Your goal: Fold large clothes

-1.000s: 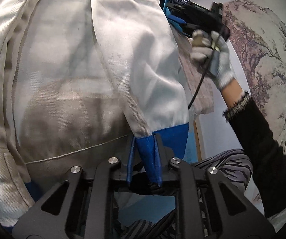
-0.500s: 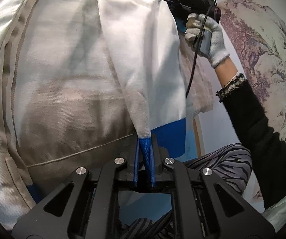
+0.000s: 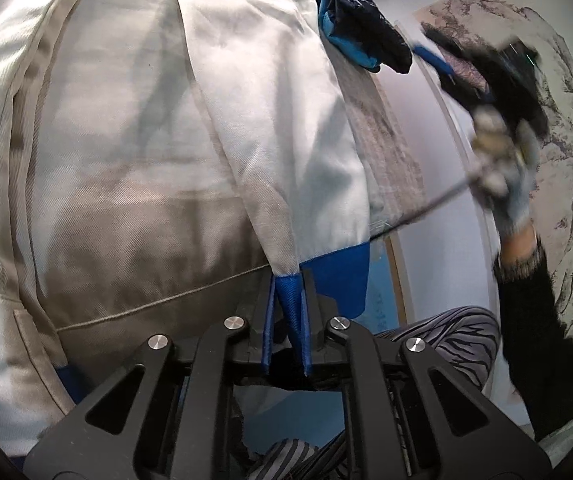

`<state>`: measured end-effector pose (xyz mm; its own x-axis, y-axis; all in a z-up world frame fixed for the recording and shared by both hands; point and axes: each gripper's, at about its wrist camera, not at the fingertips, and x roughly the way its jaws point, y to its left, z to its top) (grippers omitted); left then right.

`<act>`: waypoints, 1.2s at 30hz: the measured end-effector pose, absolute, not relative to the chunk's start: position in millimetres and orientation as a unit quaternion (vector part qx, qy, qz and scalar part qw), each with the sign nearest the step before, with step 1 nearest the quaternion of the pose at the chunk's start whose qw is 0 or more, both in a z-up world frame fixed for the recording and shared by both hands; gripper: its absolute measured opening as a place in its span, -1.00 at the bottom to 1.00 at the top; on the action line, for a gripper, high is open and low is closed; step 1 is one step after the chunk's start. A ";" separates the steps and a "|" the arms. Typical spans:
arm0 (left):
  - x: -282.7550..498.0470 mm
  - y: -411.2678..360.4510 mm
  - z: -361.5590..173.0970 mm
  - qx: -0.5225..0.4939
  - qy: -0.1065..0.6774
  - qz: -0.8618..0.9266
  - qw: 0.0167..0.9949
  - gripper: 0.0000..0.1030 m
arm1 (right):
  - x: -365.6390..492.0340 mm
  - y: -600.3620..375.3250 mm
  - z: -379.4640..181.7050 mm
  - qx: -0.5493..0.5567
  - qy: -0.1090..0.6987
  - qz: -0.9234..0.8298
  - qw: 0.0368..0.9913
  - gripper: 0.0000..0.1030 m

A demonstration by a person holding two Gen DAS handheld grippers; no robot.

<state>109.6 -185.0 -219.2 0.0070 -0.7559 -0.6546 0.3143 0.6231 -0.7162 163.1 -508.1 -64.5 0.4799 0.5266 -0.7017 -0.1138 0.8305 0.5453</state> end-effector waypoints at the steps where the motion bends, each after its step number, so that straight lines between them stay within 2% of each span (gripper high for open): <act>1: 109.5 -184.2 -218.6 -0.193 0.586 -0.393 0.682 -0.81 | 144.5 -501.8 -62.2 0.216 0.476 0.203 0.828 -0.25; 3: 109.8 -180.6 -217.8 -0.201 0.585 -0.395 0.679 -0.57 | 109.9 -486.7 -64.5 0.213 0.486 0.220 0.818 -0.13; 5: 107.5 -175.0 -215.8 -0.210 0.580 -0.393 0.682 -0.42 | 82.0 -472.0 -73.9 0.207 0.500 0.230 0.809 -0.10; 11: 113.9 -163.3 -215.0 -0.235 0.571 -0.394 0.681 -0.41 | 35.9 -439.9 -126.1 0.204 0.547 0.232 0.778 -0.10; 12: 116.0 -162.0 -218.4 -0.241 0.573 -0.395 0.676 -0.42 | 33.0 -438.5 -135.3 0.209 0.551 0.231 0.774 -0.10; 13: 119.0 -161.3 -224.0 -0.251 0.580 -0.392 0.669 -0.54 | 32.4 -435.8 -144.7 0.211 0.555 0.225 0.773 -0.10; 14: 121.5 -162.2 -226.7 -0.253 0.583 -0.390 0.666 -0.89 | 33.7 -434.4 -150.9 0.206 0.556 0.220 0.774 -0.10; 17: 125.0 -153.4 -218.1 -0.261 0.565 -0.379 0.685 -0.90 | 43.0 -433.2 -165.5 0.225 0.559 0.212 0.769 -0.11; 22: 142.3 -124.7 -212.1 -0.272 0.548 -0.339 0.715 -0.91 | 46.7 -426.1 -149.0 0.236 0.521 0.246 0.782 -0.10; 29: 142.7 -132.7 -219.1 -0.260 0.550 -0.344 0.715 -0.91 | 45.1 -403.3 -171.9 0.217 0.548 0.255 0.766 -0.11; 31: 142.7 -131.8 -219.1 -0.265 0.551 -0.346 0.712 -0.91 | 46.1 -395.7 -177.8 0.224 0.550 0.274 0.757 -0.47; 32: 142.5 -131.8 -219.2 -0.271 0.552 -0.347 0.708 -0.91 | 46.5 -391.4 -179.5 0.223 0.555 0.285 0.749 -0.76; 33: 141.9 -130.0 -220.6 -0.281 0.555 -0.351 0.700 -0.91 | 47.2 -387.9 -179.0 0.218 0.559 0.288 0.746 -0.88; 36: 137.3 -137.4 -218.2 -0.312 0.559 -0.370 0.673 -0.91 | 44.8 -393.7 -160.7 0.213 0.552 0.295 0.750 -0.92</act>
<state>137.3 -137.4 -218.2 0.1014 -0.8475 -0.5211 0.1491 0.5308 -0.8343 44.8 -393.7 -160.7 0.2165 0.6777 -0.7028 -0.2061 0.7354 0.6456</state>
